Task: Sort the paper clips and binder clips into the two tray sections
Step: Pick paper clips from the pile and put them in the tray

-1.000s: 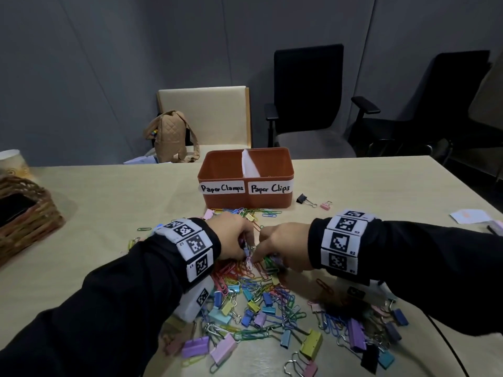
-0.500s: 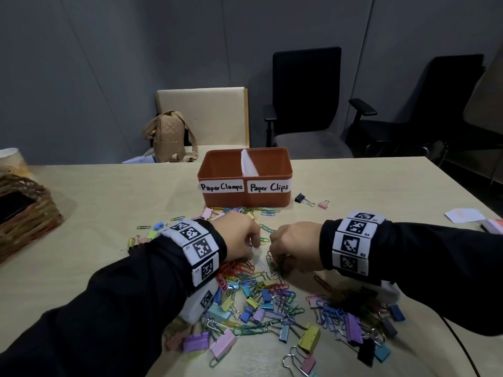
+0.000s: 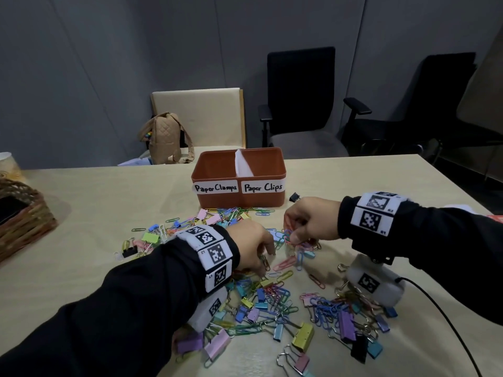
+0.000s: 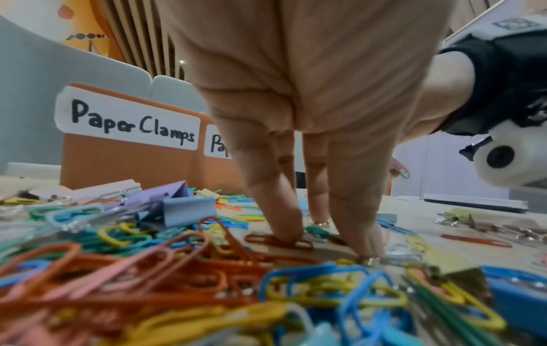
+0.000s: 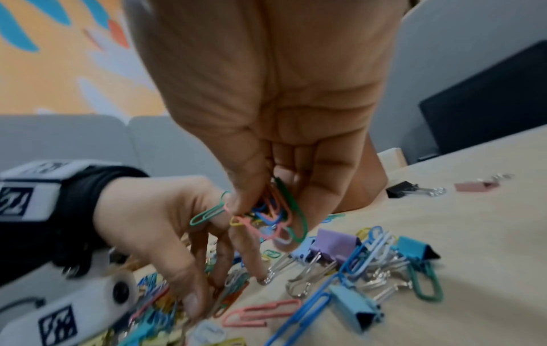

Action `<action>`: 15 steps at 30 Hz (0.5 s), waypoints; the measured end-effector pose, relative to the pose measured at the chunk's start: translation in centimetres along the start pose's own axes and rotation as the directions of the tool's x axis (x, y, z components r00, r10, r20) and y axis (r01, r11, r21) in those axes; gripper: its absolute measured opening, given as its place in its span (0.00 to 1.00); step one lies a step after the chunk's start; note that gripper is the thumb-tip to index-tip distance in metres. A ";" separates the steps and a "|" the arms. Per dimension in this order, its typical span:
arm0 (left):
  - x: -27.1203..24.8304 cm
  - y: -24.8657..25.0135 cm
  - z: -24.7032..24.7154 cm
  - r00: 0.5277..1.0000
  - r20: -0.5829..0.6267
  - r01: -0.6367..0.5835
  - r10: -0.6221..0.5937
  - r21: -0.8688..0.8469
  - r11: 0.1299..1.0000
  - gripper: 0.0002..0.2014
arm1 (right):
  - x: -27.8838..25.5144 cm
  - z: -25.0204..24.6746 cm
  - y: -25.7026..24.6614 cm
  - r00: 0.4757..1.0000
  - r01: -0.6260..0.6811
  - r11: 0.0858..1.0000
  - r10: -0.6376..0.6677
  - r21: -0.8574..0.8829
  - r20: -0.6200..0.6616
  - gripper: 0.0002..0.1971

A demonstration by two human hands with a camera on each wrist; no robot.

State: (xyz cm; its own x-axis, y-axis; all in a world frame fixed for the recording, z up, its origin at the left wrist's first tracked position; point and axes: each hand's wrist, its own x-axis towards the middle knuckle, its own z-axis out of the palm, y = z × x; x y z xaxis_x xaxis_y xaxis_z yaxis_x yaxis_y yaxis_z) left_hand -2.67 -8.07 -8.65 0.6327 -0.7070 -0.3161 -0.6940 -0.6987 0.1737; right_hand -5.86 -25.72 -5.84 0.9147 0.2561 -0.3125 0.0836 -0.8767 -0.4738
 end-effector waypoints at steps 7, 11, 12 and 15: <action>0.3 0.9 -0.1 0.999 -0.031 -0.033 0.033 -0.023 0.999 0.11 | 0.2 0.2 2.3 0.979 -0.199 0.896 0.162 0.397 0.126 0.03; 0.3 2.4 0.2 0.999 -0.035 -0.033 0.033 0.010 0.999 0.16 | 0.0 0.1 3.3 0.971 -0.226 0.823 0.147 0.522 0.189 0.06; 0.4 2.8 0.2 0.999 -0.023 -0.044 0.045 0.040 0.998 0.16 | -0.1 0.0 3.4 0.970 -0.234 0.806 0.153 0.544 0.189 0.06; 0.8 3.8 0.1 0.991 -0.043 -0.117 0.123 0.117 0.986 0.10 | -0.3 0.0 4.0 0.968 -0.249 0.753 0.172 0.609 0.184 0.08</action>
State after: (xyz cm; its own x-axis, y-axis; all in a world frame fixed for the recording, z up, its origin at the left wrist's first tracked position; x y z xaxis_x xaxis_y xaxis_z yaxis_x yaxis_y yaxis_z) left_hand -4.87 -11.30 -8.37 0.5568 -0.7916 -0.2516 -0.7988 -0.5934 0.0989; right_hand -5.78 -29.32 -7.60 0.8268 0.1724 -0.5354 -0.4058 -0.4763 -0.7800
